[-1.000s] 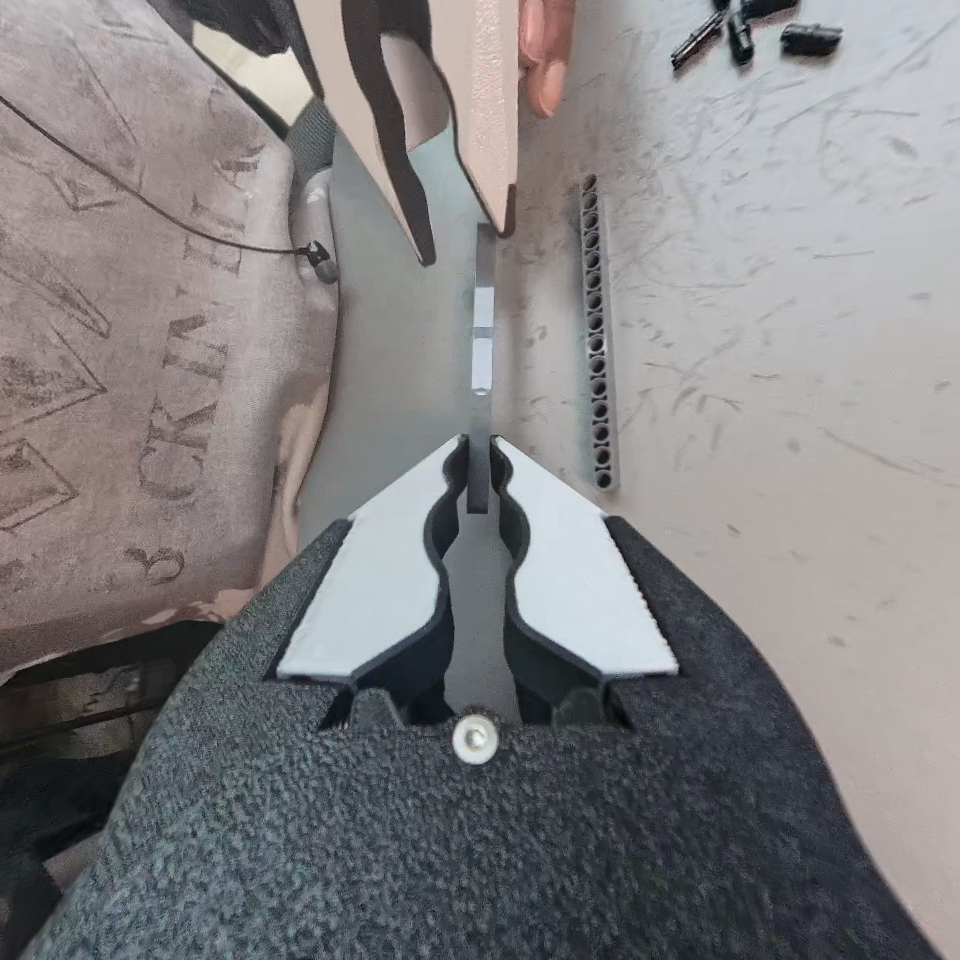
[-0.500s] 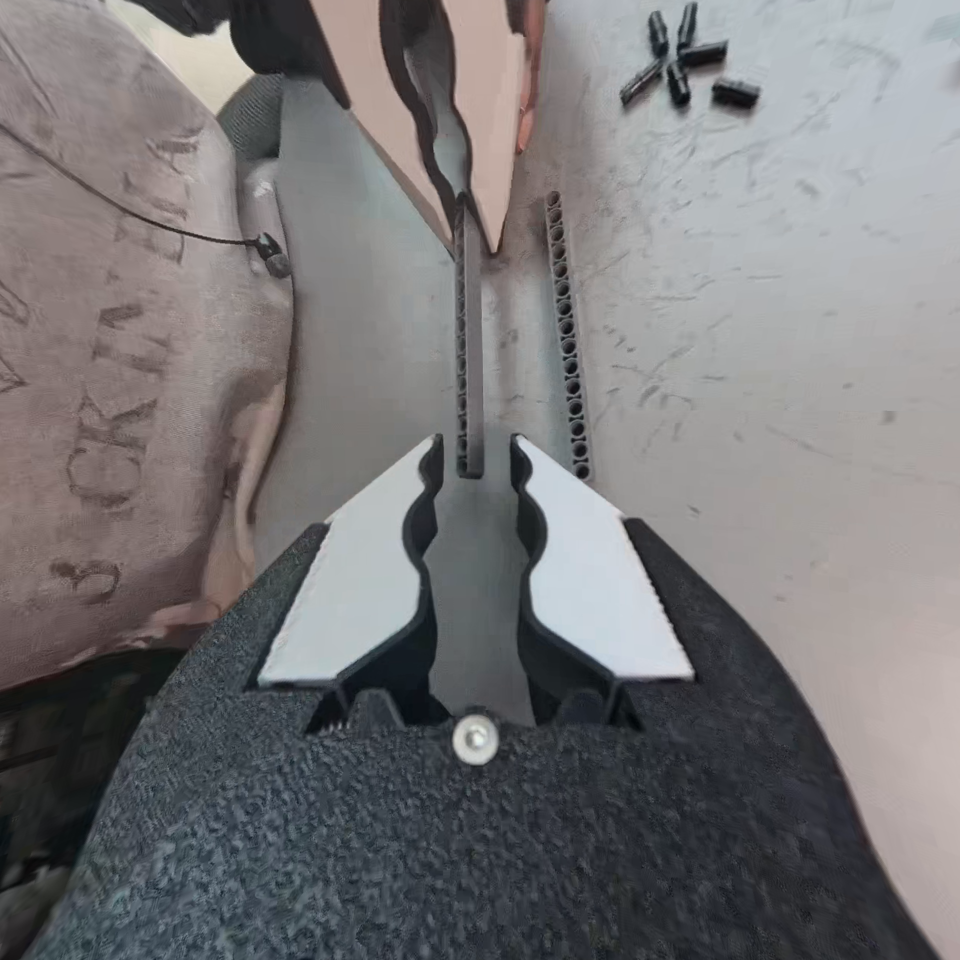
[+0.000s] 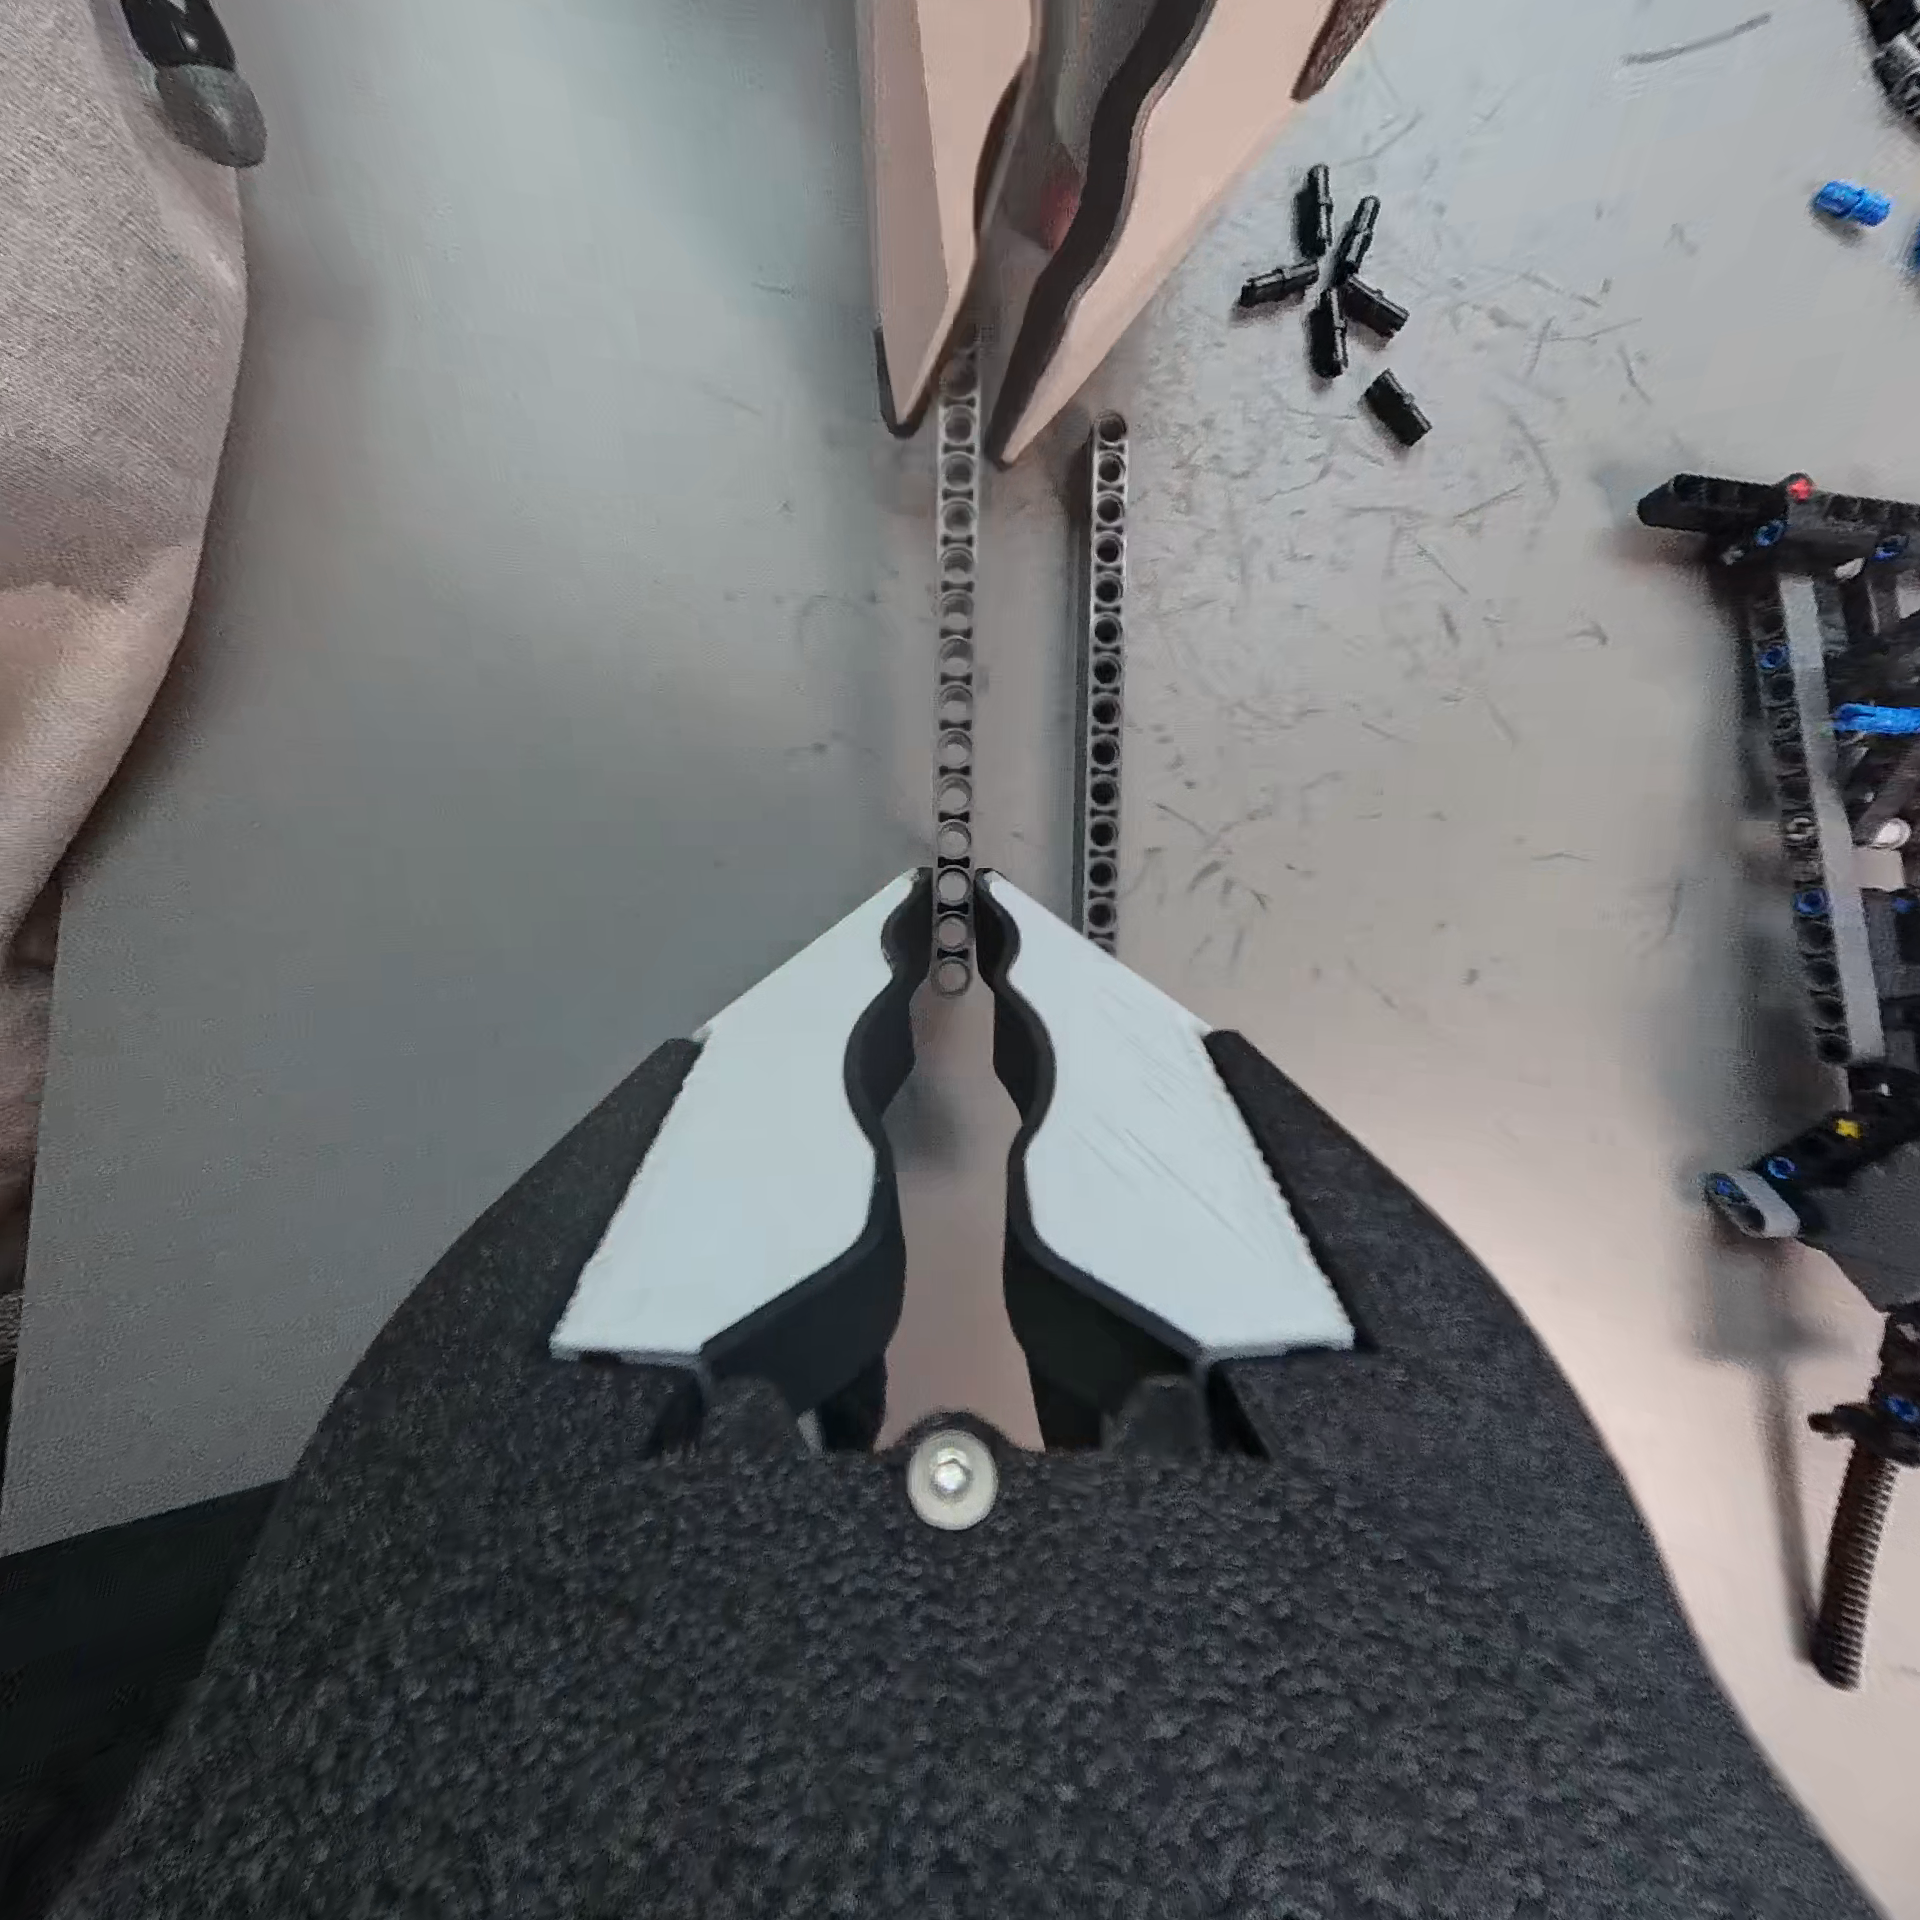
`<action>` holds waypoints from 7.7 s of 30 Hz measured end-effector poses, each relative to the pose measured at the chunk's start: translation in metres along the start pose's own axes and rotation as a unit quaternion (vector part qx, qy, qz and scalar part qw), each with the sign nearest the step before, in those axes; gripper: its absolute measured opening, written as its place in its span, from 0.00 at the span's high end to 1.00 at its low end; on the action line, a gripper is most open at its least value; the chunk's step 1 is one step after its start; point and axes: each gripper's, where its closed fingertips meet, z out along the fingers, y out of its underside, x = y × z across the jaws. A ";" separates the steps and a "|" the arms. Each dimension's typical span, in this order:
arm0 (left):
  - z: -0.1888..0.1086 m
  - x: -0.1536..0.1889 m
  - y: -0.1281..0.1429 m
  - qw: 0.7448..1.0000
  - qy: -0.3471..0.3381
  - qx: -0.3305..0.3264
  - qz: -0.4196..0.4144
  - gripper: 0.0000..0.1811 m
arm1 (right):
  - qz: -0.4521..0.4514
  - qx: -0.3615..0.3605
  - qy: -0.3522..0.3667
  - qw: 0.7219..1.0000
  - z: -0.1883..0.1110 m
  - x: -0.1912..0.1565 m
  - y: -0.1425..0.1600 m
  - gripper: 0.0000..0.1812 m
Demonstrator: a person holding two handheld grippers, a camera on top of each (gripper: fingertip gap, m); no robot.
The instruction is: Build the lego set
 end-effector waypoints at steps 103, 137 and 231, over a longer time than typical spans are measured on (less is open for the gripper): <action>0.007 -0.017 -0.014 0.979 -0.160 0.028 0.124 0.87 | 0.069 0.019 0.032 0.997 -0.036 0.003 0.003 0.98; 0.016 -0.005 -0.011 0.969 -0.172 0.012 0.179 0.91 | 0.011 -0.190 -0.031 0.981 -0.011 -0.001 0.012 0.98; -0.070 0.077 -0.088 0.884 0.311 0.330 -0.112 0.98 | -0.072 0.272 0.184 0.942 -0.076 -0.017 -0.130 0.97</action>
